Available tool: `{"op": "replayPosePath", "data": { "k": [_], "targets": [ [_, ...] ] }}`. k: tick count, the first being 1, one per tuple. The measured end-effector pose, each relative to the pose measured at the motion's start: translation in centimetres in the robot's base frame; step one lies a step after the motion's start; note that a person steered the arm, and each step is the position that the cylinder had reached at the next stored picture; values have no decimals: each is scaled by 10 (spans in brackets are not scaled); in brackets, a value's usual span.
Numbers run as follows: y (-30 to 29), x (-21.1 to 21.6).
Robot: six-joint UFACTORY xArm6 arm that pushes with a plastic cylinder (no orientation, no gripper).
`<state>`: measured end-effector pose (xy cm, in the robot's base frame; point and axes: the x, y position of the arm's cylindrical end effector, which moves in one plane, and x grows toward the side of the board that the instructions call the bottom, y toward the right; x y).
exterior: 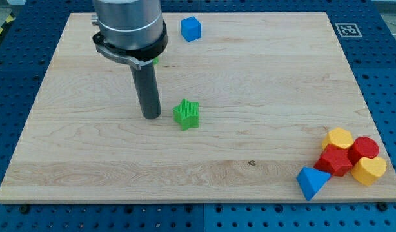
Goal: Drag the green star towards the group of blocks
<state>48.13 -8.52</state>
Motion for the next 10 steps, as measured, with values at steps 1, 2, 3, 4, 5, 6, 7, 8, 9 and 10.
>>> {"op": "replayPosePath", "data": {
  "k": [1, 2, 3, 4, 5, 6, 7, 8, 9, 10],
  "targets": [
    [0, 1],
    [3, -2],
    [11, -4],
    [12, -4],
    [15, -4],
    [35, -5],
    [48, -6],
    [48, -4],
    [48, 1],
    [50, 1]
  ]
}}
